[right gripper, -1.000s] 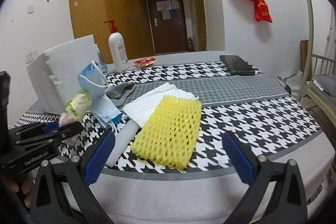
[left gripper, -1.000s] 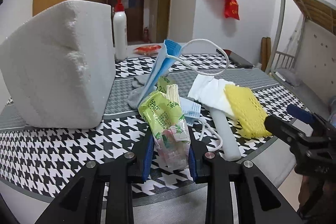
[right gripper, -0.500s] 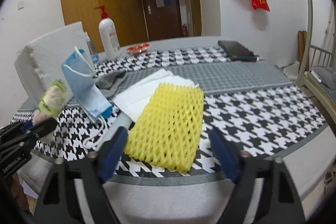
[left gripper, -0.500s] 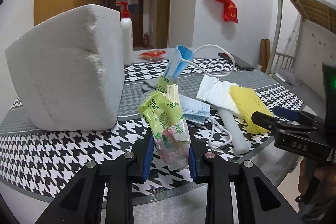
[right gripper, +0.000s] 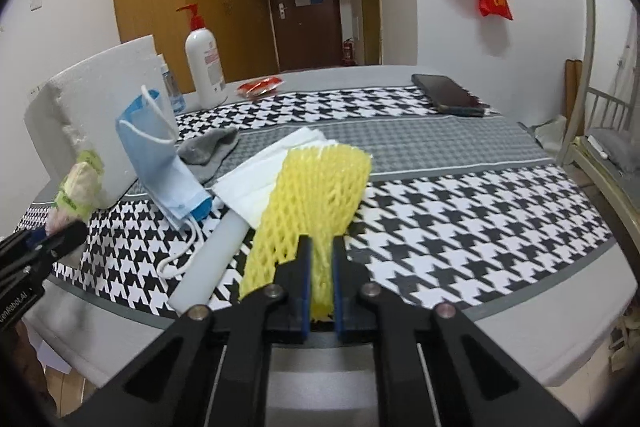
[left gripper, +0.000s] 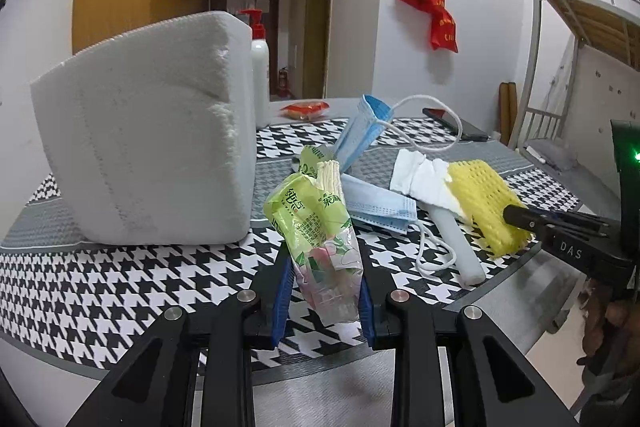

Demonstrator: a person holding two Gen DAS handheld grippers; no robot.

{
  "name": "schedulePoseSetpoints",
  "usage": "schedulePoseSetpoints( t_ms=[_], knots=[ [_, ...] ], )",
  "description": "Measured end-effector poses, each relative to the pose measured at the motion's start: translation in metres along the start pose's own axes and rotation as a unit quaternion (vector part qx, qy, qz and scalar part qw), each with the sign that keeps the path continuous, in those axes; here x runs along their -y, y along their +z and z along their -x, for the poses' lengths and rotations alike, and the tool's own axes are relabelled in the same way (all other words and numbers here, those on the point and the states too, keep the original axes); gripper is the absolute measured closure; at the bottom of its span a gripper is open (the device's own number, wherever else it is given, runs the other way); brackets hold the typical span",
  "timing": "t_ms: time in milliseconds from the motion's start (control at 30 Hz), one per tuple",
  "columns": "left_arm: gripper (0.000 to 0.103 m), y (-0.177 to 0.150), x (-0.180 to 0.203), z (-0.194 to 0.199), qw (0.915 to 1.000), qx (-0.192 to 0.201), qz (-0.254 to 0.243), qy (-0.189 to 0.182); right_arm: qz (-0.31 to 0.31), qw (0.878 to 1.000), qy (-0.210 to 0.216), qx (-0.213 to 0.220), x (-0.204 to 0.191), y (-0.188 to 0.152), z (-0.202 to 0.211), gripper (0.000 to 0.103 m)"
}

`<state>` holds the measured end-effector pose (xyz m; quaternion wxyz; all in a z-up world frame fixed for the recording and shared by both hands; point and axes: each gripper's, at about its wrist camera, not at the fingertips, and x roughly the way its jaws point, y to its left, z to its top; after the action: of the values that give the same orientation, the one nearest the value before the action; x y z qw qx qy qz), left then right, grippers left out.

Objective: Organize soft objects
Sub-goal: 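Grasp the yellow foam net with the right gripper while the left gripper holds the snack bag, then carry the yellow net and snack bag over the white foam box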

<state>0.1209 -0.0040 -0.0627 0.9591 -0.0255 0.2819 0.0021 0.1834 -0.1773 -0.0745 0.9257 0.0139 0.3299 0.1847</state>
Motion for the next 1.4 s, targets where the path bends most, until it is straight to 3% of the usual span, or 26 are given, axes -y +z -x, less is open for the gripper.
schedulePoseSetpoints(
  t_ms=[233,800,1400],
  knots=[
    [0.073,-0.001,-0.012,0.022,0.9999,0.016,0.004,0.003,-0.015,0.999,0.005,0.033,0.000,0.005,0.029,0.092],
    [0.073,0.003,-0.028,0.073,0.9972,0.065,-0.008,0.037,0.020,0.994,0.049,0.093,-0.043,0.010,0.082,0.091],
    [0.073,-0.009,-0.079,0.106,0.9886,0.074,0.028,0.128,0.091,0.983,0.129,0.092,-0.115,0.009,0.081,0.091]
  ],
)
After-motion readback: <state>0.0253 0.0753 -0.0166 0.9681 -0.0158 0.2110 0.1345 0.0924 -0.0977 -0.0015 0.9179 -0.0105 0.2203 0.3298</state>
